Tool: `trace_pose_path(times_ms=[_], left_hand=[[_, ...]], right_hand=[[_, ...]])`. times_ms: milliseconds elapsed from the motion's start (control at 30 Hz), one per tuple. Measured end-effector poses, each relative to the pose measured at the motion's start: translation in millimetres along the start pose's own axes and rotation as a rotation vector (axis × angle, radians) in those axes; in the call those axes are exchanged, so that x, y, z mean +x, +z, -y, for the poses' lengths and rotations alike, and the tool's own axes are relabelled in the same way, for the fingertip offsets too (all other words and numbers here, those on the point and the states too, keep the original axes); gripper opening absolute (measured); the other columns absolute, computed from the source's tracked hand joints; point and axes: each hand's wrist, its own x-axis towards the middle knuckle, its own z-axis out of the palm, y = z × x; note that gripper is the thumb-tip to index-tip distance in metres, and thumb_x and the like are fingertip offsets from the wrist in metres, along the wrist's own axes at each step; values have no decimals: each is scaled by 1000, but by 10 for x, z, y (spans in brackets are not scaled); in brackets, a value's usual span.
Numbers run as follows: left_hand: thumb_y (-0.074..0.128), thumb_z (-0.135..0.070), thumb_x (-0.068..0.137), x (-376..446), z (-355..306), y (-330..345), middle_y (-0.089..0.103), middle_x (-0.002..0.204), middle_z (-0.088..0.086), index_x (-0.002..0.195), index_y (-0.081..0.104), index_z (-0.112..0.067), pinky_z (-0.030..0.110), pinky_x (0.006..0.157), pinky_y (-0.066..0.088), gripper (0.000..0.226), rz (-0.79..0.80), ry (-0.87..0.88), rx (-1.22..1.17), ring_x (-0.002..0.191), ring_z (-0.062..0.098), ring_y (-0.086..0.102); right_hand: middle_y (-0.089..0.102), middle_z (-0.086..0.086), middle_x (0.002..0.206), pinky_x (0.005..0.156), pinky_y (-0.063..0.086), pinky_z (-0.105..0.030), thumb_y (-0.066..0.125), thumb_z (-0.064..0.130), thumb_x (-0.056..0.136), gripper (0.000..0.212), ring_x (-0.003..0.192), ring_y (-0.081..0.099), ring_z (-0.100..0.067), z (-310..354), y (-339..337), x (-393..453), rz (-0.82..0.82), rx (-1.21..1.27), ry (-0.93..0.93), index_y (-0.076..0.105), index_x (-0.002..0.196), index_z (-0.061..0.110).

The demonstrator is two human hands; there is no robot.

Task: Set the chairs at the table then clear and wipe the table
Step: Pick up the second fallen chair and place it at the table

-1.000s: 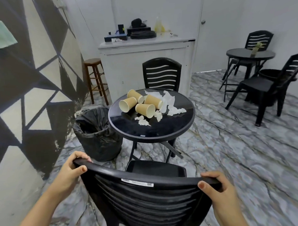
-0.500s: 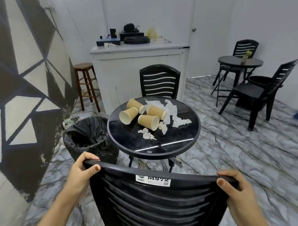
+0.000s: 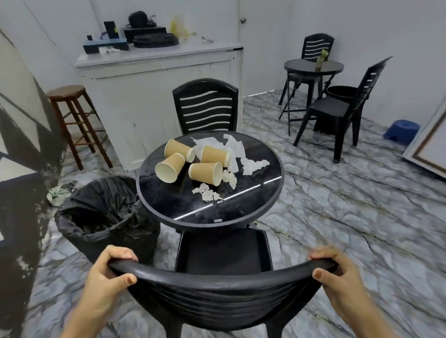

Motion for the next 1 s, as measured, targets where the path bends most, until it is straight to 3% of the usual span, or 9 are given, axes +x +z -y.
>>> trace_pose_path(times_ms=[100,133,267,367,433,500,700,833,1000], left_hand=[[91,-50,23,-35,9,-150,63,72,-4,69,60,-16,14,63,48,66,-5,-27,-8,72,8,60],[91,-52,21,-48,11,-179,64,72,-6,68,62,-18,14,63,48,64,-5,-28,7,72,7,61],[90,-54,17,-142,72,-236,65,72,-8,66,65,-21,14,63,48,65,-4,-36,33,72,7,62],[90,-56,16,-258,126,-273,65,74,-9,67,66,-20,14,65,48,67,-8,-37,34,73,6,62],[90,-56,15,-326,148,-305,65,74,-10,67,67,-20,14,65,48,67,-1,-52,41,74,5,62],[90,-55,14,-330,151,-317,65,74,-9,66,67,-21,15,65,48,67,28,-71,56,75,6,62],[91,-53,17,-79,112,-586,67,79,-8,71,65,-21,17,69,50,68,130,-107,95,81,7,63],[95,-41,16,-93,98,-865,70,81,-1,71,64,-17,21,66,55,68,157,-202,-2,82,10,68],[92,-49,24,-352,211,-835,70,82,-6,75,64,-23,19,72,52,63,94,-168,-25,86,6,65]], right_hand=[[63,2,70,57,49,-20,92,34,31,46,67,59,-13,-73,100,-56,19,-67,16,69,65,15],[63,1,71,58,49,-21,92,35,32,46,68,59,-14,-89,115,-75,19,-81,21,68,66,15],[64,1,73,60,50,-22,77,0,53,25,73,57,-21,-103,86,-189,63,-89,54,68,67,19],[69,0,80,64,52,-24,65,4,57,22,79,63,-16,-115,39,-307,95,-139,86,69,70,21],[71,-1,85,67,53,-24,65,2,57,23,85,65,-14,-111,22,-387,123,-151,89,71,72,19],[70,-4,79,64,54,-25,71,-3,60,22,78,66,-17,-119,9,-471,113,-112,105,71,70,17],[66,2,69,56,52,-24,83,11,44,27,66,62,-16,-294,251,-751,84,-62,123,69,65,20],[67,2,73,60,52,-27,91,51,31,53,70,61,-17,-375,438,-761,109,-97,125,70,70,23],[67,4,68,58,51,-21,91,51,29,52,64,61,-12,-273,412,-575,182,-76,116,71,68,24]])
